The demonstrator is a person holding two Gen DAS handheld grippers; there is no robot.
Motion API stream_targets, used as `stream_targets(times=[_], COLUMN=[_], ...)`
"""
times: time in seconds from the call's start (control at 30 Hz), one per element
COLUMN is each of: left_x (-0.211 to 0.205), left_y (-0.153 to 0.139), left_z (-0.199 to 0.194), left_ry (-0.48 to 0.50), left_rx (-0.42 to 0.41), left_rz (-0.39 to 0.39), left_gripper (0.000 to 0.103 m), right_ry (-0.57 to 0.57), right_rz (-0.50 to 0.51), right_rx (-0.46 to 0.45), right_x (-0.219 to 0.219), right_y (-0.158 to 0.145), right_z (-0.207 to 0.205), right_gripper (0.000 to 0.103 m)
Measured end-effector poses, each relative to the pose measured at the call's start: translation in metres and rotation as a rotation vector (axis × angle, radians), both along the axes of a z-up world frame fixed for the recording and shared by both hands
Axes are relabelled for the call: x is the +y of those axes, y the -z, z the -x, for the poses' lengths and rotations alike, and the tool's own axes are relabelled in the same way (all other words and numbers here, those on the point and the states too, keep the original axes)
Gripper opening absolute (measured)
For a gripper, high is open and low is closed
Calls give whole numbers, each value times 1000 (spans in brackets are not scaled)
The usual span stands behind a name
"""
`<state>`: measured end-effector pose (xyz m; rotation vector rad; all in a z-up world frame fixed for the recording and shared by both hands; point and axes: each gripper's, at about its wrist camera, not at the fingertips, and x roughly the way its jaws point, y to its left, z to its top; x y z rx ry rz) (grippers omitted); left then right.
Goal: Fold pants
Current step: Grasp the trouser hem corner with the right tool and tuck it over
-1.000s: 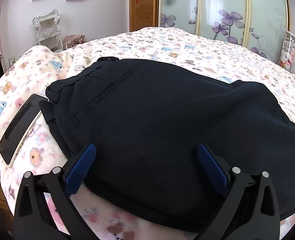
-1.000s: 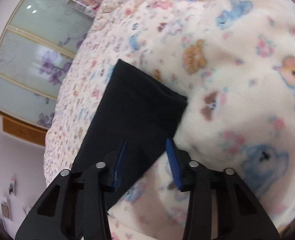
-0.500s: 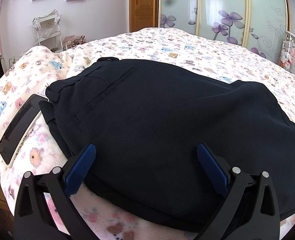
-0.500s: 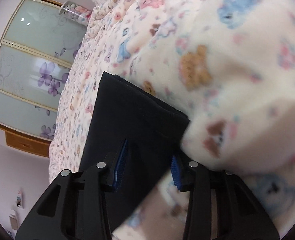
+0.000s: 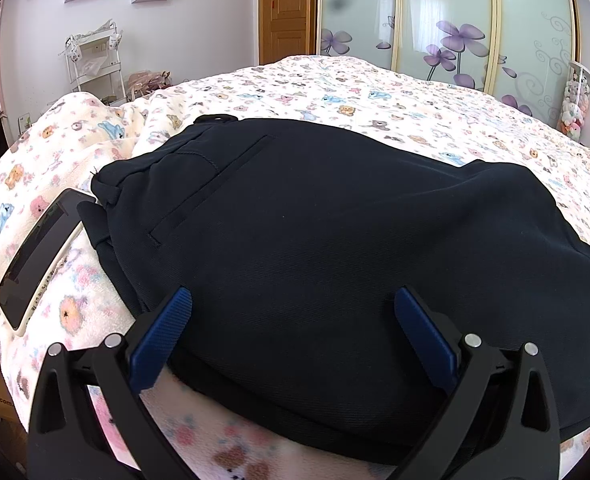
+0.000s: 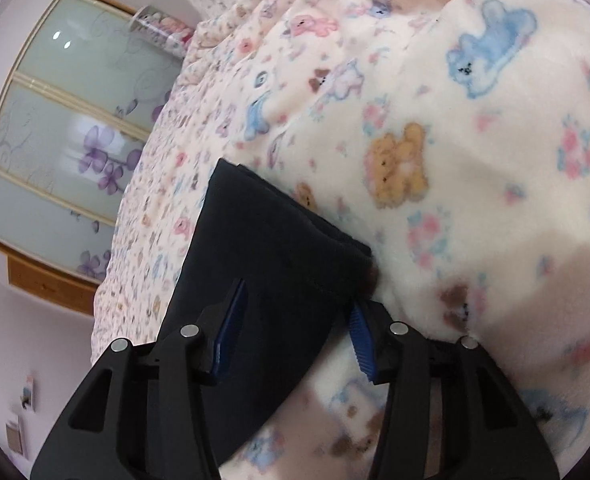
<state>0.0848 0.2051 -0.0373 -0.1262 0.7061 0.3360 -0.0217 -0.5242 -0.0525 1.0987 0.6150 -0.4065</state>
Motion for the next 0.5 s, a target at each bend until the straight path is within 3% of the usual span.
stream_targets(times=[0.03, 0.1, 0.13, 0.17, 0.37, 0.5], left_x=[0, 0, 0, 0, 0, 0], left_y=[0, 0, 0, 0, 0, 0], left_z=[0, 0, 0, 0, 0, 0], left_ry=[0, 0, 1, 1, 0, 0], left_rx=[0, 0, -1, -1, -2, -2], left_rz=[0, 0, 2, 2, 2, 1], left_gripper=[101, 101, 101, 101, 101, 101], right_ry=[-12, -22, -30, -33, -54, -155], right_rz=[13, 44, 40, 28, 189, 275], right_rx=[-16, -19, -39, -79, -164, -253], right_x=[0, 1, -1, 0, 22, 61], right_y=[1, 1, 1, 2, -32, -71], right_z=[-3, -10, -9, -6, -4, -21], right_gripper=[50, 32, 18, 10, 8, 8])
